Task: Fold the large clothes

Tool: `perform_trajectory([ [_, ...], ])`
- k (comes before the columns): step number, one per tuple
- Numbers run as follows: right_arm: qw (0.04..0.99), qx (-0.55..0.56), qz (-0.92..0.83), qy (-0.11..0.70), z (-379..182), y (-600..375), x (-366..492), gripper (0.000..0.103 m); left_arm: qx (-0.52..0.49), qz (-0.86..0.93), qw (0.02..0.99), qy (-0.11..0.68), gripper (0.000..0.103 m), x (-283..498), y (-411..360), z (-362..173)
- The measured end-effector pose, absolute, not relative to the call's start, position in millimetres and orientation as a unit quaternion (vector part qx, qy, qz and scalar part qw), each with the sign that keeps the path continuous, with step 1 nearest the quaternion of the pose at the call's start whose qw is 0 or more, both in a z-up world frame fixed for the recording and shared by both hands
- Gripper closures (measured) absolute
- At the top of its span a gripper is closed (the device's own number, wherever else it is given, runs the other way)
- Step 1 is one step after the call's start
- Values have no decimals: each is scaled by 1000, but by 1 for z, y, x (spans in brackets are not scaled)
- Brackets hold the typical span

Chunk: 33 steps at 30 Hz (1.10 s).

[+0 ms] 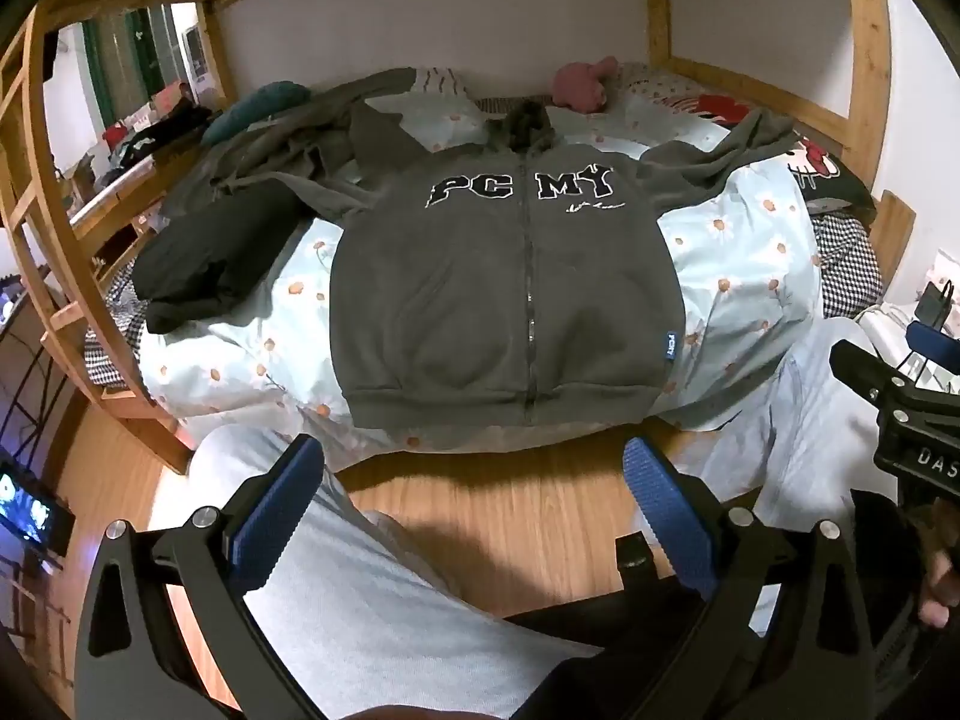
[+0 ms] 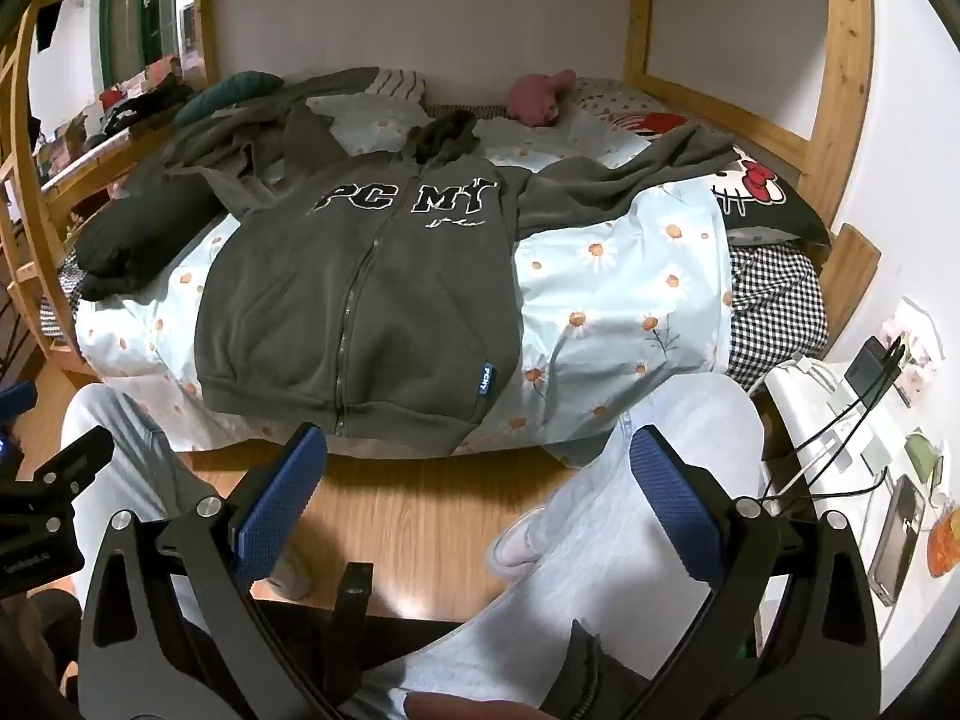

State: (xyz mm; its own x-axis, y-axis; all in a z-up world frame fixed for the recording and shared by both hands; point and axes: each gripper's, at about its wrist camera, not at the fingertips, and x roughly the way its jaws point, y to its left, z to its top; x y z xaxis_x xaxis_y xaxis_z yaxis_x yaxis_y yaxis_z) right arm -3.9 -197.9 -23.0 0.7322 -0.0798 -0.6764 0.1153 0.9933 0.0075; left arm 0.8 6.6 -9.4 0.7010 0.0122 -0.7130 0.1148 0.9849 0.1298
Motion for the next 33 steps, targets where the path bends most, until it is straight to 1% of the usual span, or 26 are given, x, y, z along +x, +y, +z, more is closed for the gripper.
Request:
perform_trajectory([
  [33, 928, 25, -52, 368, -23, -199, -2, 3, 94, -32, 914, 394, 5, 0, 3, -14],
])
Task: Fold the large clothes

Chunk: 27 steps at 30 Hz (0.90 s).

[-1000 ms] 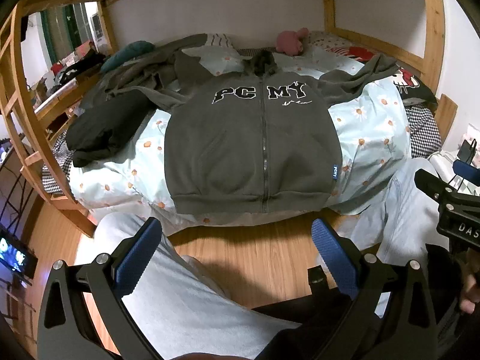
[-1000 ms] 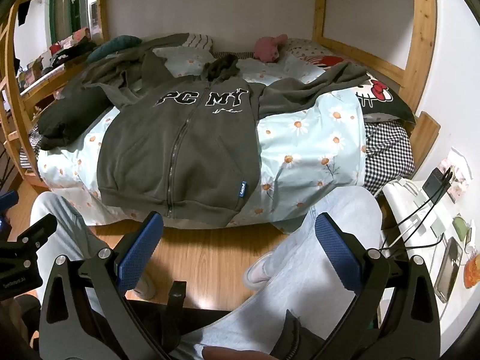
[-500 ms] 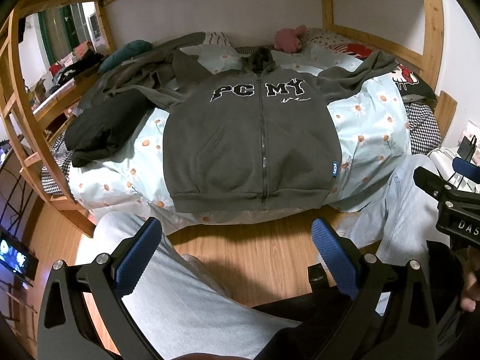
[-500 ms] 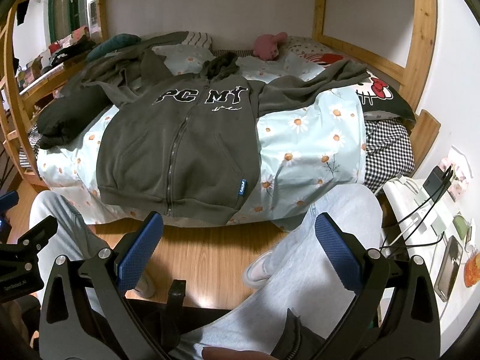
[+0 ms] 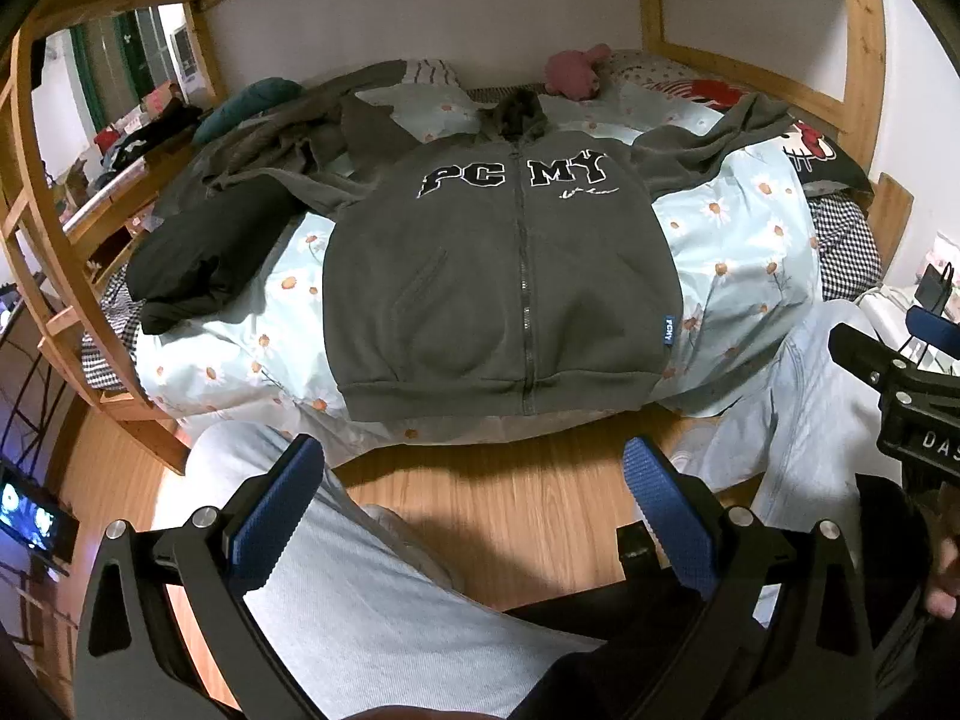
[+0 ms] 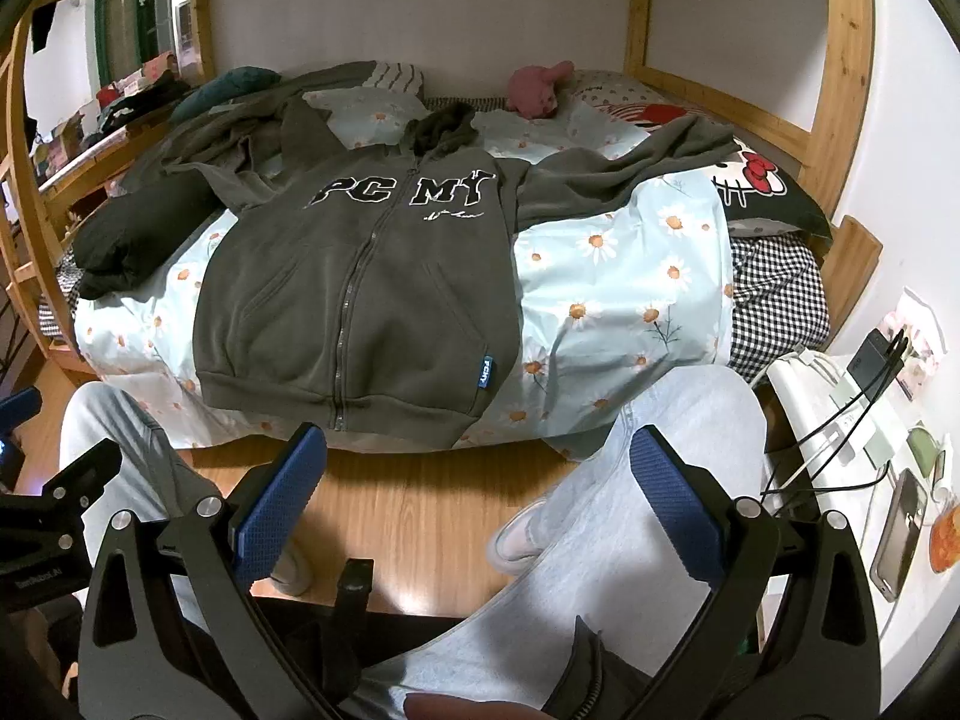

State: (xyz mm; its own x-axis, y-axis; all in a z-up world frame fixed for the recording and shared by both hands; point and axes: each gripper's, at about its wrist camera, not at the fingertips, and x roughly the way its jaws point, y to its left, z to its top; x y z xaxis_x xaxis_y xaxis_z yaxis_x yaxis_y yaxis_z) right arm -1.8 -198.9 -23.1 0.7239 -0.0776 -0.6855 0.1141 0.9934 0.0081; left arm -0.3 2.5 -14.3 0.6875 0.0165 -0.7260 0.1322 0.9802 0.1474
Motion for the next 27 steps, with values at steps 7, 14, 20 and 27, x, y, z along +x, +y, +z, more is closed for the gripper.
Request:
perform_trajectory([
  [7, 928, 25, -53, 369, -21, -200, -1, 3, 96, -32, 913, 396, 5, 0, 2, -15],
  [14, 926, 27, -54, 372, -29, -198, -3, 3, 97, -32, 912, 396, 5, 0, 1, -16],
  [20, 925, 28, -52, 374, -30, -197, -3, 3, 100, -32, 912, 397, 5, -1, -1, -17],
  [27, 924, 28, -52, 377, -30, -197, -1, 3, 102, -33, 911, 399, 5, 0, -3, -17],
])
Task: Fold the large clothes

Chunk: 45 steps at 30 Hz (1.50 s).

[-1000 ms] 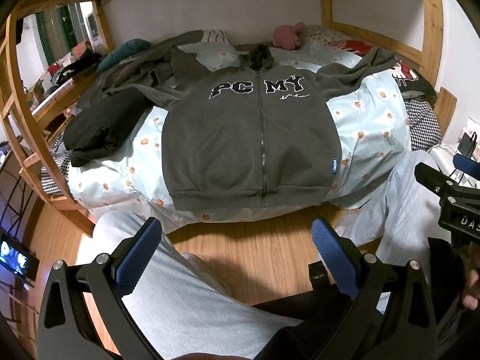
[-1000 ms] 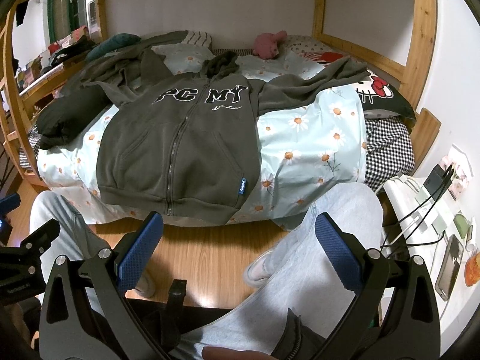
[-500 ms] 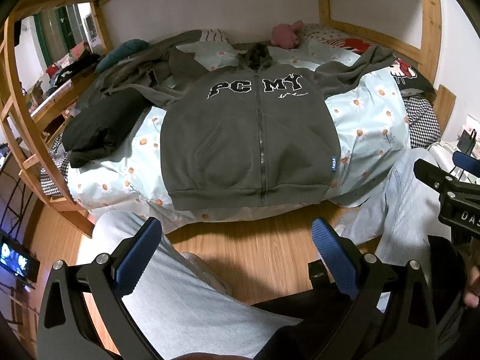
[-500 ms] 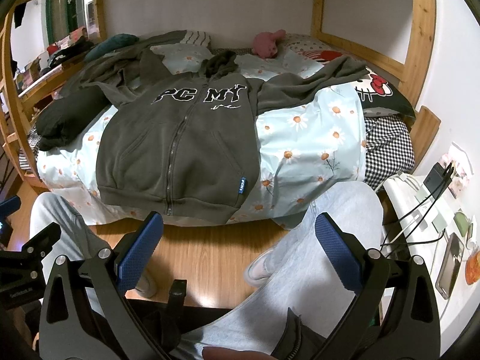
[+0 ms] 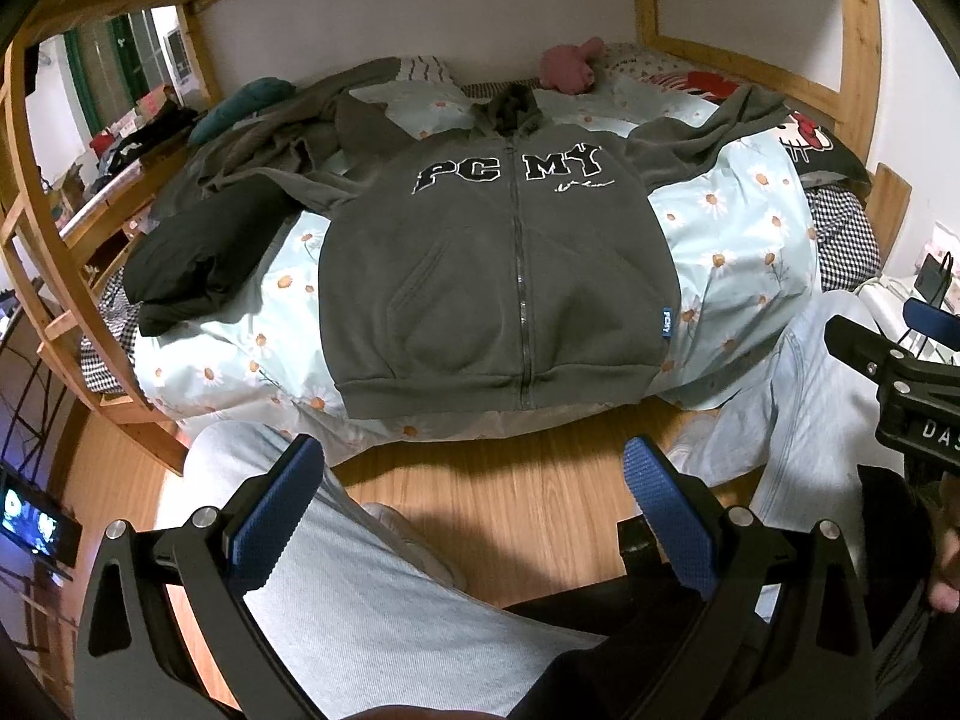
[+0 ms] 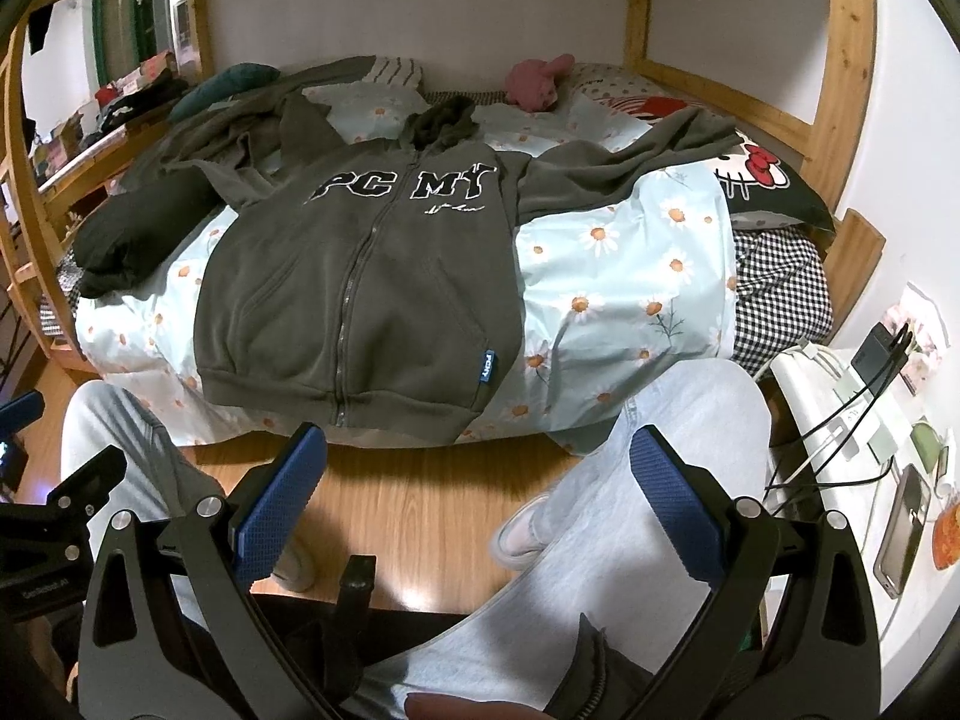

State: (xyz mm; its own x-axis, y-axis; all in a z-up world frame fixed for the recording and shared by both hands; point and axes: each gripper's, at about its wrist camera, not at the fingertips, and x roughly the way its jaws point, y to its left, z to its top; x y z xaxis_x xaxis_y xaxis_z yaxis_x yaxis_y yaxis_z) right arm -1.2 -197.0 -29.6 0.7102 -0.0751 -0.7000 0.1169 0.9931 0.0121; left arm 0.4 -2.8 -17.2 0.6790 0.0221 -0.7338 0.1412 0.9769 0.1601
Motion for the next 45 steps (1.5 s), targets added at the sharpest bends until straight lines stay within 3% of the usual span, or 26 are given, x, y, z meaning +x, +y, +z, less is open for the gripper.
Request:
perform_trajectory([
  [22, 924, 24, -37, 379, -24, -190, 21, 3, 118, -33, 900, 419, 5, 37, -7, -23],
  [34, 908, 51, -54, 412, -29, -197, 123, 3, 74, -36, 867, 491, 5, 164, 7, -61],
  [45, 902, 40, -39, 428, -58, -190, 268, 3, 66, 12, 857, 512, 5, 319, 34, -106],
])
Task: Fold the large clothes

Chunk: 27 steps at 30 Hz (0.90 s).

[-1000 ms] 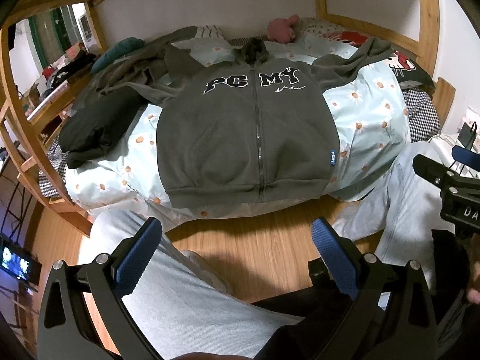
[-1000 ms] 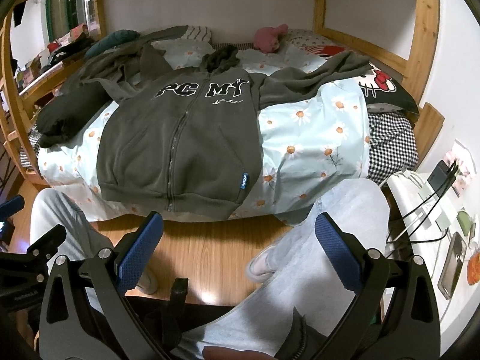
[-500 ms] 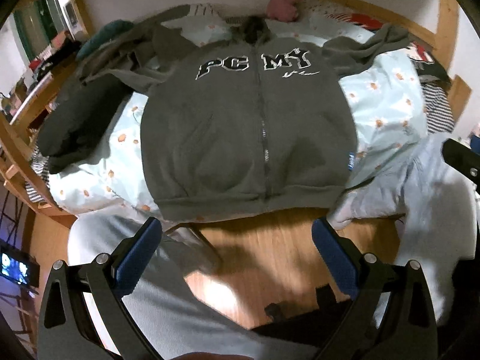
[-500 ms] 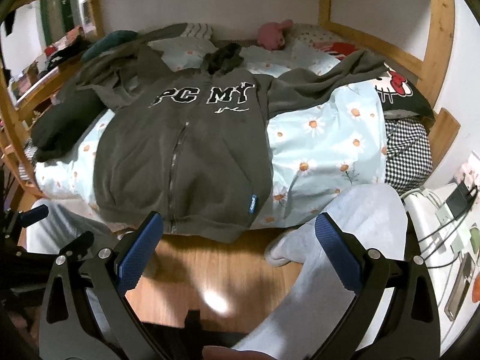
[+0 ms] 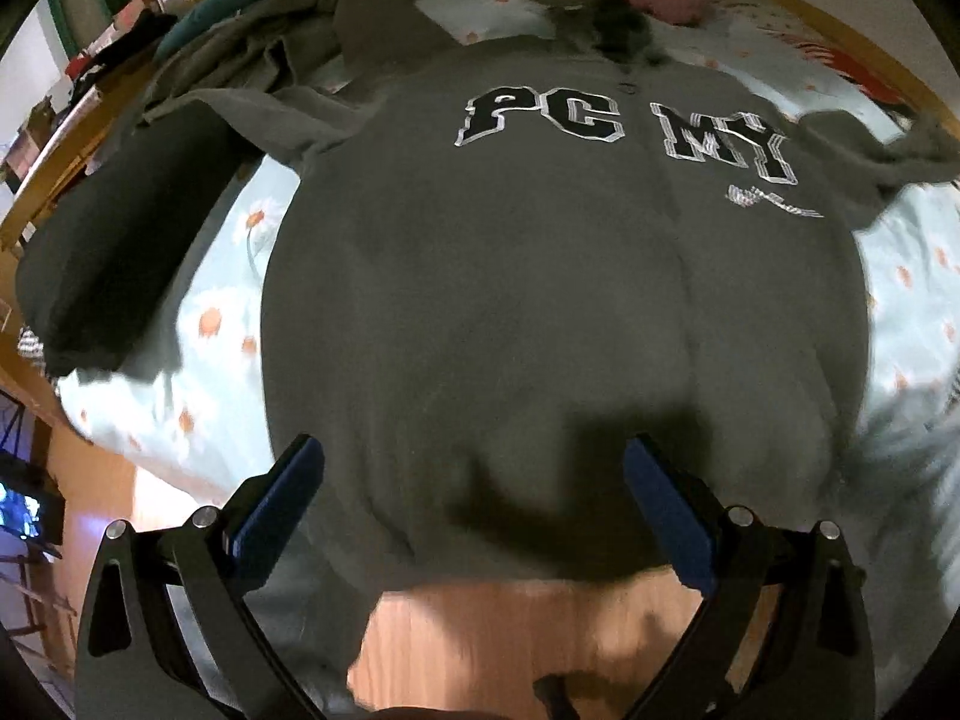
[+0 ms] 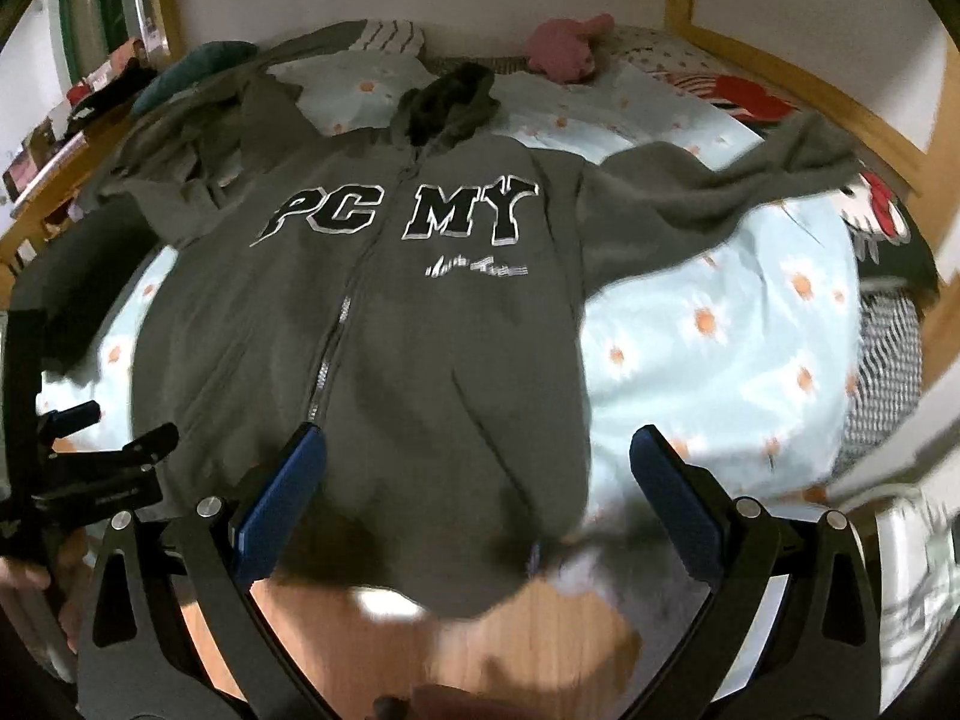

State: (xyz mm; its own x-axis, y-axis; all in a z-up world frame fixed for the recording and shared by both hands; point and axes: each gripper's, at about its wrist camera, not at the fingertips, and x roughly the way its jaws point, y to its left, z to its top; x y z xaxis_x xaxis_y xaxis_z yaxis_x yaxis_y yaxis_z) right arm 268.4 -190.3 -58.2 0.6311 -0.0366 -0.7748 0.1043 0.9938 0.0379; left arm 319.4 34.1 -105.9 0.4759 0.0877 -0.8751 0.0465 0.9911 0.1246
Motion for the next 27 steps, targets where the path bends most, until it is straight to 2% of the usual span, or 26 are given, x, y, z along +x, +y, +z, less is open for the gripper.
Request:
perform_trajectory([
  [19, 876, 56, -70, 474, -128, -162, 470, 3, 8, 15, 840, 543, 4, 523, 87, -155],
  [23, 863, 55, -76, 496, -144, -147, 505, 3, -6, 46, 849, 526, 4, 547, 114, -146],
  [27, 886, 20, -34, 462, -129, -103, 527, 3, -43, 86, 866, 491, 4, 575, 157, -123],
])
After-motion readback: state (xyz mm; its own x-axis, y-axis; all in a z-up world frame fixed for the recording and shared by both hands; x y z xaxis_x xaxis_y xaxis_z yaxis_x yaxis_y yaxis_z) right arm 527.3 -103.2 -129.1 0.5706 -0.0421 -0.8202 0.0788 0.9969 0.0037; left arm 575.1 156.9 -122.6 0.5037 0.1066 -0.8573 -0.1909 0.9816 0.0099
